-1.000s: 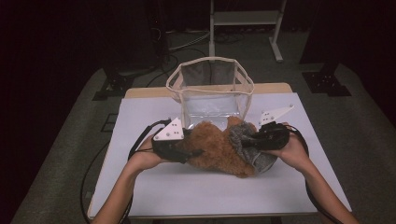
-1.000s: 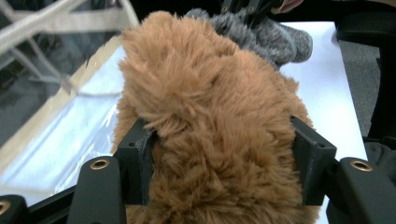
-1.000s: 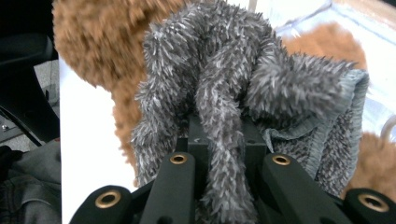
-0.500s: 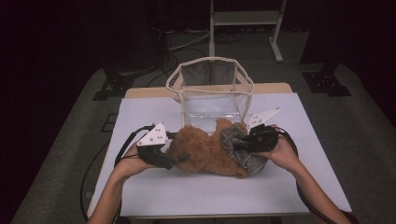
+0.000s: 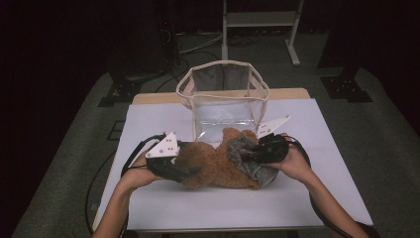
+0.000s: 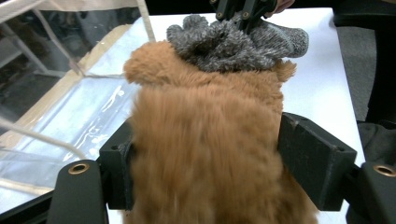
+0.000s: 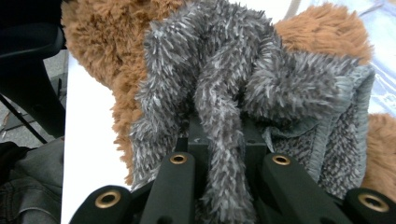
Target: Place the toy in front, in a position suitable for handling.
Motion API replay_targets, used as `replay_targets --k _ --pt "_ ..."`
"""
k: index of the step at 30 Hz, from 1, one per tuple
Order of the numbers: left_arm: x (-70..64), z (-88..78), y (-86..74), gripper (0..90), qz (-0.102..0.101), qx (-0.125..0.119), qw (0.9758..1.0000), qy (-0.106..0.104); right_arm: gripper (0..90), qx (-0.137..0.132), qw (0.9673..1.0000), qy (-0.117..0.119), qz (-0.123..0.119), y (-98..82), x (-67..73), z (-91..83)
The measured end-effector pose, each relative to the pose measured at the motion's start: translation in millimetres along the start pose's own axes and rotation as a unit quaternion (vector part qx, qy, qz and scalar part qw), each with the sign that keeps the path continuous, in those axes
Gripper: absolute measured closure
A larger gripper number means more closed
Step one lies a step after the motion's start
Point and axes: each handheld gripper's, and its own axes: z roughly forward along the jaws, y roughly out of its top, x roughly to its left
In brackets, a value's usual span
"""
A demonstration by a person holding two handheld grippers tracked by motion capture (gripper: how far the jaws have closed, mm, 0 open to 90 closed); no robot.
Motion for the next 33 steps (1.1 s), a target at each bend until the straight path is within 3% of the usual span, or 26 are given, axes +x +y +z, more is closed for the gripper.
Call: replay_targets --k 5,9,13,15,20,26,29,33 --pt "-2.4 2.3 7.8 27.0 0.013 -0.003 0.9999 -0.007 79.0 0.001 1.0000 0.005 -0.006 3.4 3.7 5.3" --pt "-9.3 4.9 12.6 30.1 0.031 0.004 0.9991 -0.027 79.0 0.001 0.9999 0.007 -0.012 8.2 7.0 10.7" --pt "-12.8 16.3 2.1 32.5 0.036 0.046 0.9977 -0.035 78.9 0.000 0.9999 0.002 -0.016 12.1 9.2 12.3" --pt "-11.6 19.3 -5.4 32.4 0.035 0.044 0.9979 -0.033 78.7 -0.005 0.9998 -0.001 -0.018 11.7 8.5 7.8" --pt "-3.1 18.7 -18.1 32.3 0.021 0.058 0.9980 -0.011 78.4 -0.015 0.9998 -0.013 -0.007 4.4 2.6 -7.1" --pt "6.8 20.1 -28.9 28.2 0.003 0.077 0.9969 0.013 78.2 -0.023 0.9989 -0.032 0.025 -14.1 -11.7 -21.1" --pt "6.8 20.8 -26.4 28.0 -0.001 0.061 0.9981 0.007 78.0 -0.023 0.9986 -0.026 0.041 -23.6 -17.1 -16.9" --pt "1.1 27.4 -15.4 27.2 0.016 0.057 0.9982 -0.008 78.0 -0.032 0.9981 -0.014 0.051 -25.2 -18.8 -9.7"
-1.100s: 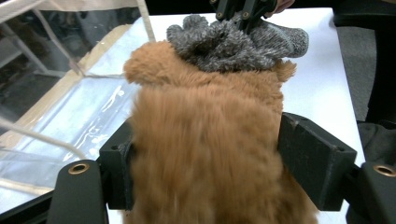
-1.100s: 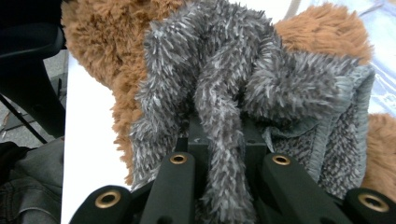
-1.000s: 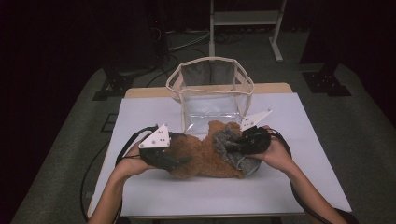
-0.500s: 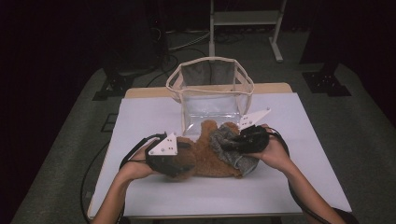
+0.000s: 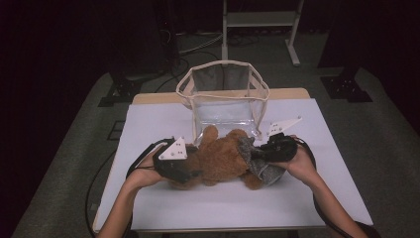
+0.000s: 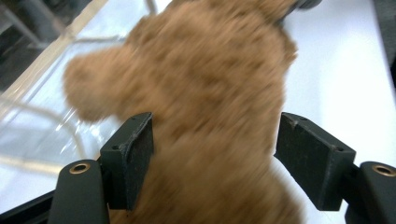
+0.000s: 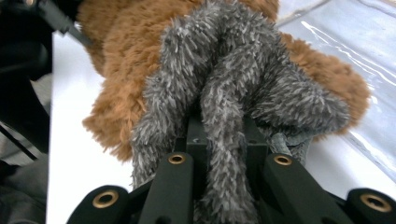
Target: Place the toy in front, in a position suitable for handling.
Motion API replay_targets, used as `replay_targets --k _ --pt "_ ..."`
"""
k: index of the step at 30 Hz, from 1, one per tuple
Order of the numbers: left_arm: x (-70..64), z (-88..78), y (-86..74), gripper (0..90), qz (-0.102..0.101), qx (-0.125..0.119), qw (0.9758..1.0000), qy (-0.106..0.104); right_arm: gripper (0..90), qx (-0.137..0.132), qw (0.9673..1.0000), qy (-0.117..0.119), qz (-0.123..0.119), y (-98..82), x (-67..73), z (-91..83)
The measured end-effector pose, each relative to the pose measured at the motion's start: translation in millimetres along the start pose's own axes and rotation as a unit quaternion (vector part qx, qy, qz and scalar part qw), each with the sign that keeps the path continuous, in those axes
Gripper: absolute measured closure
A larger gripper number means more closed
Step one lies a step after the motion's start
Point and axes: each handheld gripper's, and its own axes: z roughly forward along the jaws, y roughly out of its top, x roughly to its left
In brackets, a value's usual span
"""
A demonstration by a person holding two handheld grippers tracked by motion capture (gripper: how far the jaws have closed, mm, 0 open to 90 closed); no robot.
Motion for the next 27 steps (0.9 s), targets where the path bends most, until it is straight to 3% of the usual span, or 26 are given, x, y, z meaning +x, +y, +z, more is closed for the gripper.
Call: replay_targets --k 5,8,11,14,20,27 --pt "-8.3 12.3 15.2 26.8 0.027 -0.004 0.9995 -0.015 78.0 -0.004 0.9999 0.007 -0.006 4.7 6.7 6.5" --pt "-11.1 20.7 20.6 25.9 0.033 -0.010 0.9992 -0.021 78.0 -0.009 0.9998 0.015 -0.008 6.1 10.9 7.1" --pt "-10.7 28.6 24.2 23.8 0.035 -0.010 0.9992 -0.015 77.9 -0.009 0.9997 0.018 -0.016 8.5 15.7 5.9" --pt "-8.7 36.8 26.5 20.8 0.032 -0.007 0.9994 -0.012 77.8 -0.012 0.9998 0.011 -0.011 7.4 10.6 -0.5" --pt "-3.5 55.9 34.0 16.2 0.042 0.021 0.9989 0.006 77.5 -0.006 1.0000 -0.002 0.001 0.4 3.5 -1.5" --pt "-2.9 79.0 48.4 14.6 0.057 0.054 0.9964 0.033 77.7 -0.009 0.9998 0.009 0.013 -0.5 -3.3 7.0"
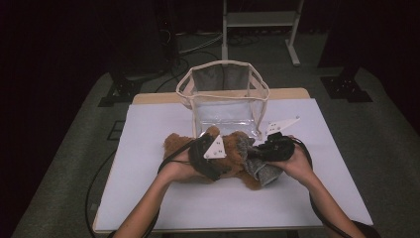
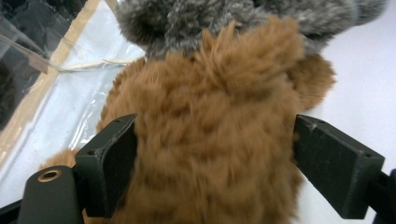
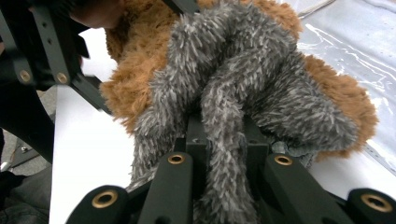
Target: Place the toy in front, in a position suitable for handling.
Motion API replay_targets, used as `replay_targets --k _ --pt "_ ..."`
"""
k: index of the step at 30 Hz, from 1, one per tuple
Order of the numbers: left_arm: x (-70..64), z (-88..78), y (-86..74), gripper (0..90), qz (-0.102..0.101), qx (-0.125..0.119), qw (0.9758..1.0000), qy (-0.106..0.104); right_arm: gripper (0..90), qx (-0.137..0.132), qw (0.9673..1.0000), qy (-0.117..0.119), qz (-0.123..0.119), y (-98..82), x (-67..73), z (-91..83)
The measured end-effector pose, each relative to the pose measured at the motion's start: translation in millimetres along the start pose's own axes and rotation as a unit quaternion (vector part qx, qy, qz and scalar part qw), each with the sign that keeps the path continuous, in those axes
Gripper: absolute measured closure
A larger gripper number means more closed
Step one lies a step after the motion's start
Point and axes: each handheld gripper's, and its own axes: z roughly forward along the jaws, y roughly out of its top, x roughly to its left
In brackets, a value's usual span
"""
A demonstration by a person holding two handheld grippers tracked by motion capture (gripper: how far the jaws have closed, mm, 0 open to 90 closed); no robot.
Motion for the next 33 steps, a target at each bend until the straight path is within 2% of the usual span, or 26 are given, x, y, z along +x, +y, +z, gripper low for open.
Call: replay_targets --k 4,7,10,11,12,14,17,18,21,24,26,28,30,33 --pt "0.8 12.8 7.4 11.9 0.004 0.001 1.0000 0.000 77.7 -0.002 1.0000 0.003 -0.001 0.5 0.2 3.3" --pt "0.9 20.5 9.3 13.7 0.015 0.010 0.9998 0.011 77.7 -0.004 1.0000 0.002 0.001 -0.2 -1.3 3.1" --pt "0.9 18.8 9.0 33.4 0.025 0.006 0.9995 0.020 77.7 -0.003 1.0000 -0.001 0.006 -1.6 -4.1 3.0" --pt "1.3 17.3 8.2 41.0 0.025 0.003 0.9995 0.021 77.7 -0.006 0.9999 0.001 0.008 -2.0 -5.1 2.7" --pt "2.0 15.3 7.2 44.9 0.022 -0.001 0.9996 0.017 77.7 -0.008 0.9999 0.003 0.010 -1.8 -5.3 2.1" --pt "2.6 9.9 5.7 50.8 0.015 -0.017 0.9996 0.016 77.7 -0.013 0.9999 0.007 0.008 0.6 -3.4 1.4" --pt "3.3 0.5 5.6 53.3 0.006 -0.038 0.9993 0.004 77.7 -0.019 0.9998 0.010 -0.001 6.4 2.5 -2.7" --pt "3.3 0.5 5.6 53.5 0.006 -0.038 0.9993 0.004 77.7 -0.022 0.9997 0.012 -0.004 8.6 5.4 -5.0" --pt "2.8 -15.6 10.7 53.6 -0.009 -0.068 0.9974 -0.024 77.7 -0.027 0.9993 0.016 -0.018 15.0 16.5 -14.0" --pt "-0.1 -28.8 18.1 53.4 -0.023 -0.098 0.9930 -0.063 77.7 -0.041 0.9982 0.026 -0.036 21.2 30.6 -28.9" --pt "-3.8 -30.7 22.1 53.2 -0.022 -0.101 0.9908 -0.087 77.7 -0.046 0.9974 0.030 -0.048 22.5 39.3 -38.2" --pt "-7.9 -27.0 24.5 52.3 -0.009 -0.092 0.9913 -0.094 77.6 -0.040 0.9974 0.029 -0.053 19.3 44.5 -43.3" --pt "-8.8 -19.7 24.9 50.7 -0.007 -0.083 0.9918 -0.097 77.6 -0.030 0.9980 0.022 -0.051 11.0 43.5 -42.6" --pt "-6.4 -11.4 23.8 46.6 -0.010 -0.079 0.9917 -0.100 77.6 -0.037 0.9986 0.023 -0.029 -0.7 34.5 -41.0"
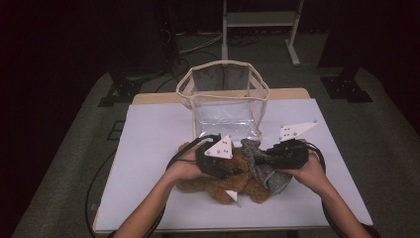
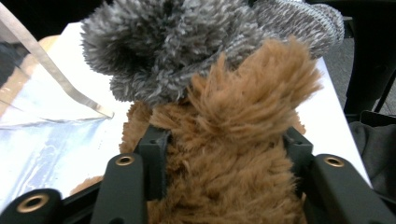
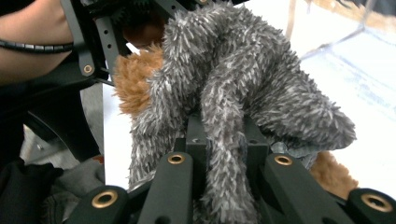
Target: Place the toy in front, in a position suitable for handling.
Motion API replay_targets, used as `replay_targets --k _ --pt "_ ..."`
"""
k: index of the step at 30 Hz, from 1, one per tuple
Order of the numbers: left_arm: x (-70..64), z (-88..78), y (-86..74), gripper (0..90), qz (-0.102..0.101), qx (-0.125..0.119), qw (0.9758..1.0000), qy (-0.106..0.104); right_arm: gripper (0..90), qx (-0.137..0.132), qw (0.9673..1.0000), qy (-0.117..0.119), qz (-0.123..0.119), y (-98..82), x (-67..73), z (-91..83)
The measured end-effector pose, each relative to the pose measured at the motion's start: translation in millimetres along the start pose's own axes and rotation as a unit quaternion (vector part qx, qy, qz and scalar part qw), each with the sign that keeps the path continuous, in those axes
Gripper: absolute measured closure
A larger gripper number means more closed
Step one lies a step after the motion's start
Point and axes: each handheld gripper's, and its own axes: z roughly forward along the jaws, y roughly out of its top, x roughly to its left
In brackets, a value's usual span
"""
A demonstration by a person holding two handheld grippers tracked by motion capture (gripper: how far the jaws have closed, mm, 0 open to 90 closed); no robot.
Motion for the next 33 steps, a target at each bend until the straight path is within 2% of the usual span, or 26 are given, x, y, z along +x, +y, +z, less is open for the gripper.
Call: replay_targets --k 3,10,13,17,19,21,23,27,29,31,32,33 --pt "2.3 0.2 0.5 39.8 -0.001 -0.001 1.0000 -0.002 77.6 -0.012 0.9997 0.003 0.020 -8.2 -8.4 -1.8" --pt "-1.5 -5.7 0.1 18.8 0.000 0.013 0.9999 -0.004 77.4 -0.013 0.9993 -0.007 0.033 -19.3 -15.3 -4.9" --pt "-6.7 -8.5 -2.0 15.3 0.005 0.019 0.9998 -0.001 77.3 -0.012 0.9993 -0.006 0.035 -24.0 -14.1 -5.3" --pt "-10.2 -5.9 -3.0 10.5 0.025 0.037 0.9990 0.009 77.3 -0.011 0.9994 -0.004 0.034 -25.5 -13.3 -2.8" --pt "-9.0 -4.2 -4.1 8.8 0.024 0.038 0.9989 0.011 77.3 -0.010 0.9994 -0.004 0.033 -25.6 -13.0 -1.6" --pt "-7.6 -0.1 -6.1 6.9 0.019 0.036 0.9991 0.011 77.3 -0.009 0.9993 0.000 0.035 -26.0 -13.5 -0.3" --pt "-6.7 5.9 -7.1 3.7 0.019 0.045 0.9987 0.011 77.3 -0.007 0.9994 0.004 0.035 -26.5 -13.9 2.2" --pt "-10.2 18.3 -6.1 0.0 0.033 0.074 0.9967 0.010 77.4 0.005 0.9993 0.007 0.037 -27.8 -14.2 9.9" --pt "-12.5 22.9 -3.2 0.0 0.045 0.086 0.9952 0.015 77.5 0.003 0.9992 0.012 0.039 -28.4 -14.4 12.7" --pt "-15.8 22.8 0.3 10.7 0.060 0.091 0.9937 0.024 77.6 0.002 0.9992 0.013 0.038 -28.3 -13.9 13.7" --pt "-16.7 21.7 1.9 20.8 0.063 0.089 0.9936 0.029 77.8 0.004 0.9992 0.010 0.038 -28.1 -13.3 13.4" --pt "-17.0 19.2 4.2 26.1 0.065 0.080 0.9941 0.033 77.8 0.004 0.9993 0.007 0.037 -28.1 -13.4 12.2"
